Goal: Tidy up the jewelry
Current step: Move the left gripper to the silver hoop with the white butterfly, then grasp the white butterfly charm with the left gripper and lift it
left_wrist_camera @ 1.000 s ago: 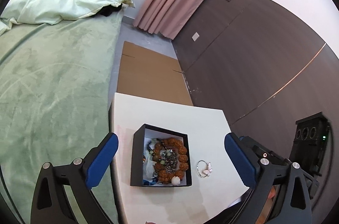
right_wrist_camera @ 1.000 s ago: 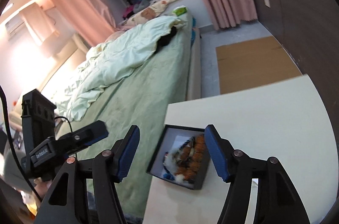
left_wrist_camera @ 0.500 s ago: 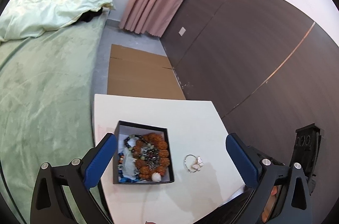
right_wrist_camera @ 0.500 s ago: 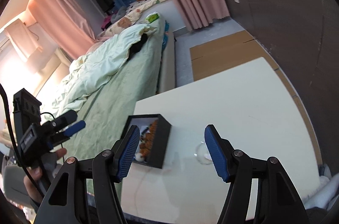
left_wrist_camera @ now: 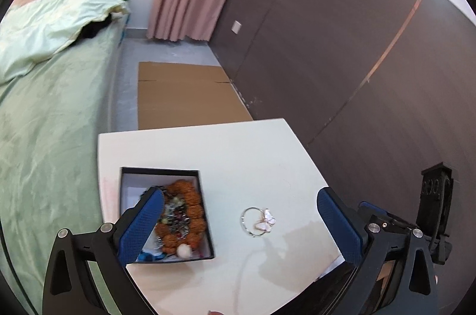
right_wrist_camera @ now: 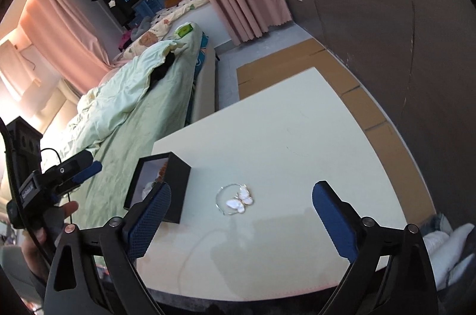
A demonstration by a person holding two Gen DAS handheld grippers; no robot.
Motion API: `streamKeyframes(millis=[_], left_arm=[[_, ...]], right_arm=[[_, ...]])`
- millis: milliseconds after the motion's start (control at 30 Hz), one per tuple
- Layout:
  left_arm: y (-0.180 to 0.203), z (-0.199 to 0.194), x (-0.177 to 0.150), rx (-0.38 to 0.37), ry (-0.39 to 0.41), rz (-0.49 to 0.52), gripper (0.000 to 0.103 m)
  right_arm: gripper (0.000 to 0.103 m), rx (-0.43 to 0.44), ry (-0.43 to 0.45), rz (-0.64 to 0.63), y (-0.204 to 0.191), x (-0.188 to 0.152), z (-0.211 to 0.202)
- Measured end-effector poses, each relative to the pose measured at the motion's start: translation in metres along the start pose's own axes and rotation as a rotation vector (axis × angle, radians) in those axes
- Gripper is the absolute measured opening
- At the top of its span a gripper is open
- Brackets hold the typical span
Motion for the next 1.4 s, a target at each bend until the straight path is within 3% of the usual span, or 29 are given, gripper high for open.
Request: streamKeyframes(millis=[200, 300, 367, 467, 933, 1133, 1400], left_arm=[[0.021, 0.029, -0.014, -0.007, -0.077, 0.068, 0.102], [0.028, 0.041, -0.020, -0.015, -0.103, 0.085, 0.095], [0.033, 0.052, -0.026, -0.029, -0.136, 0.089, 0.079], [0.037, 0.068, -0.034, -0.033, -0.185, 0.088, 0.066], [0.053, 0.138, -0.074, 0.000, -0.358, 0.126, 0.064], [0.053, 0.153, -0.082, 0.029, -0.385, 0.145, 0.064], [0.051, 0.171, -0.094, 0.083, -0.419, 0.206, 0.052]], right_arm=[[0.097, 0.028, -0.037, 0.072, 0.024, -0.009, 0.006], [0.097, 0.044, -0.037, 0.093, 0.030, -0.009, 0.005], [0.097, 0.048, -0.040, 0.109, 0.035, -0.011, 0.007], [0.097, 0.049, -0.058, 0.141, 0.045, -0.015, 0.012], [0.096, 0.054, -0.069, 0.225, 0.080, -0.017, 0.021], [0.096, 0.048, -0.058, 0.251, 0.091, -0.017, 0.019], [0.096, 0.059, -0.046, 0.264, 0.095, -0.016, 0.015]])
Point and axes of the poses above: each gripper's, at about its wrist camera, not at the fingertips, and z roughly the way its jaws point, y to its right, x to its top, the point moved 10 cm from there along z, roughly the way its jaws point, and after that the axes turned 3 degrees about -x, right-handed, at the moved point
